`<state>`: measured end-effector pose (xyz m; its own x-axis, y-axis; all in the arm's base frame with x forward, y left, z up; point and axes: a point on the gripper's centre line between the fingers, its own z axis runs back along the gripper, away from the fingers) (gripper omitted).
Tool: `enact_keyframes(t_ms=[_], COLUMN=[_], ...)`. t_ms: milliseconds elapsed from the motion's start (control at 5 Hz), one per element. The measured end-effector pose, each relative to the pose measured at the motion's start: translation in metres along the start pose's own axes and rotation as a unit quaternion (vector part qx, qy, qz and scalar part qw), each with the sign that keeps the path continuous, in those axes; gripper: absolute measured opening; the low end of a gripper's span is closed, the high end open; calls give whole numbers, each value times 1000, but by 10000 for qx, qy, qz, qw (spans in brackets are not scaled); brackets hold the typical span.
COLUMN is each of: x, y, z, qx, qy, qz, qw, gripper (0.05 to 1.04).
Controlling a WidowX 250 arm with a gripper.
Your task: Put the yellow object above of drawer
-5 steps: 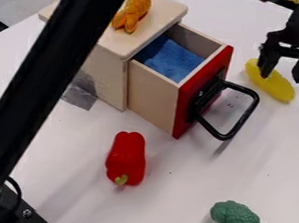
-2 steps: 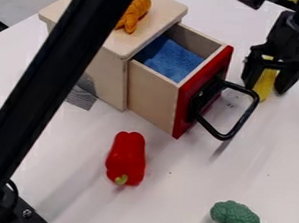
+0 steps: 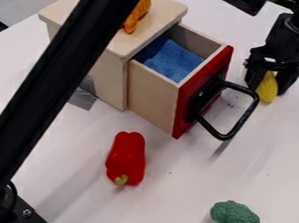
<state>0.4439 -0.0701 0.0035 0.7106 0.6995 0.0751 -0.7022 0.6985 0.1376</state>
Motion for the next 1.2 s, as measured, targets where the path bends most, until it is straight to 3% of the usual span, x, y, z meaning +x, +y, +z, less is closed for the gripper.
enact_keyframes(t_ms=[200, 400, 600, 800, 1000, 1200], x=[4, 13, 23, 31, 45, 59], y=[-2, -11, -22, -27, -7, 33], z=[2, 10, 34, 68, 117, 150], qx=[73, -62, -298, -649, -1007, -1224], qy=[-246, -569, -793, -797, -740, -656], qz=[-646, -1774, -2551, -2669, -2723, -2740], qw=[9976, 9825, 9632, 9582, 9541, 9516], gripper=[616, 615, 615, 614, 614, 614])
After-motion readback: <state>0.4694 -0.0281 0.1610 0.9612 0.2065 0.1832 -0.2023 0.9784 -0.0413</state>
